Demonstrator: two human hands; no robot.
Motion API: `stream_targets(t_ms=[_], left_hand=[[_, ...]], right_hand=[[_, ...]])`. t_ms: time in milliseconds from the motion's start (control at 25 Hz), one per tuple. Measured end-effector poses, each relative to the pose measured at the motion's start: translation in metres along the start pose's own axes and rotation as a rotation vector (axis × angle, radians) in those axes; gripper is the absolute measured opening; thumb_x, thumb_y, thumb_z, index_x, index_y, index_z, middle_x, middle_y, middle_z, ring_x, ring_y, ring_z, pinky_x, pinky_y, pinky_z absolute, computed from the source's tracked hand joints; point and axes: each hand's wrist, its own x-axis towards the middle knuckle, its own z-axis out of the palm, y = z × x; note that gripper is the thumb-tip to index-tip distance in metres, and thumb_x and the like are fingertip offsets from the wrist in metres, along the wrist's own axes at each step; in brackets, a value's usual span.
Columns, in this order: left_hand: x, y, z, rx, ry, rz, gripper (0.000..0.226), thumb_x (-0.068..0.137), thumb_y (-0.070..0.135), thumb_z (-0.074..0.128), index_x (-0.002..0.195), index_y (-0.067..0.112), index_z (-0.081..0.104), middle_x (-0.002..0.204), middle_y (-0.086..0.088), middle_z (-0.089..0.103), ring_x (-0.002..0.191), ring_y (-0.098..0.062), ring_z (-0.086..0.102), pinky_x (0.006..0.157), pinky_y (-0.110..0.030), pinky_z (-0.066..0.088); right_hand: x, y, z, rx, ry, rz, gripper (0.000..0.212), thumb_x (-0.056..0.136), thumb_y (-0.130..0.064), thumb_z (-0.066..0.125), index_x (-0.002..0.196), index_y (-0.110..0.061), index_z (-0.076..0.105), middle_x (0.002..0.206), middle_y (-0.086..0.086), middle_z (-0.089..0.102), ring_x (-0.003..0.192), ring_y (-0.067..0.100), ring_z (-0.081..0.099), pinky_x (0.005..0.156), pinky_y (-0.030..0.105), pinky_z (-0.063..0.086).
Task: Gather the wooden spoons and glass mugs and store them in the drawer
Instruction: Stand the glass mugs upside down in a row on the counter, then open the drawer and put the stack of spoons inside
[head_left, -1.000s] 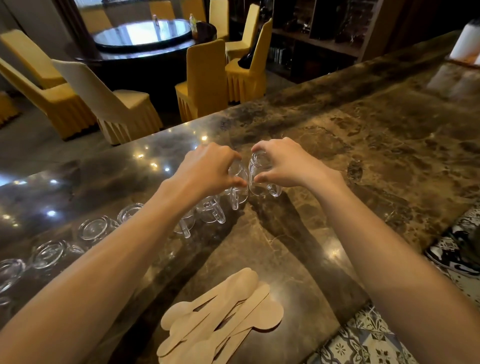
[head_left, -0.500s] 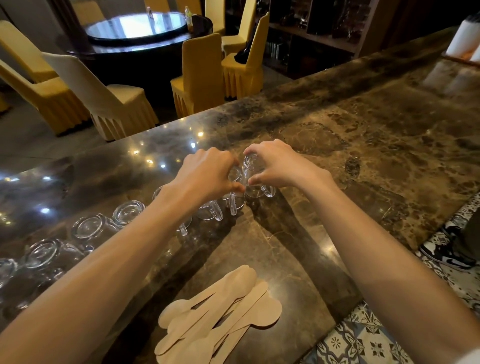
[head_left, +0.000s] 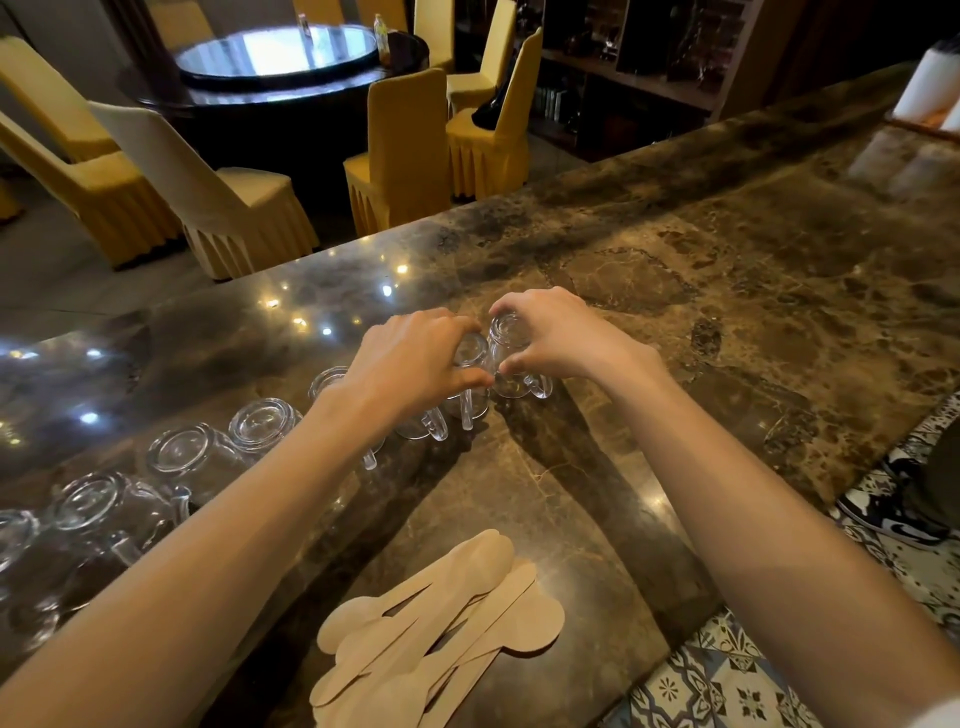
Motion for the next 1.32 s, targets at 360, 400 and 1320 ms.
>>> stream_targets(t_ms=[360, 400, 1320], left_hand=[[-0.086, 0.003, -0.012, -0.428, 0.389, 0.005, 0.05, 0.088, 0.051, 0.052, 0.129, 0.022, 0.052, 0.131, 0.005, 0.054, 0.118, -0.009, 0.051, 0.098, -0.029, 0.045], [-0.109, 0.0, -0.011, -0.473, 0.458, -0.012, 0.045, 0.088, 0.047, 0.054, 0.127, 0.023, 0.053, 0.128, 0.008, 0.054, 0.117, -0.006, 0.051, 0.097, -0.024, 0.044], [-0.368, -0.002, 0.054, -0.24, 0.249, -0.74, 0.047, 0.091, 0.039, 0.052, 0.131, 0.015, 0.053, 0.141, -0.007, 0.045, 0.132, -0.024, 0.037, 0.111, -0.044, 0.03]], right_hand=[[-0.033, -0.01, -0.008, 0.062, 0.191, -0.025, 0.076, 0.071, -0.034, 0.078, 0.136, -0.021, 0.042, 0.139, 0.0, 0.048, 0.131, 0.019, 0.037, 0.108, 0.034, 0.031], [-0.044, -0.015, -0.008, 0.121, 0.274, -0.041, 0.069, 0.073, -0.033, 0.077, 0.133, -0.022, 0.046, 0.135, -0.003, 0.051, 0.128, 0.016, 0.04, 0.105, 0.031, 0.032], [-0.318, -0.159, 0.149, 2.077, -0.069, 0.406, 0.022, 0.078, -0.035, 0.062, 0.07, -0.015, 0.067, 0.067, 0.002, 0.058, 0.062, 0.013, 0.053, 0.061, 0.024, 0.047]])
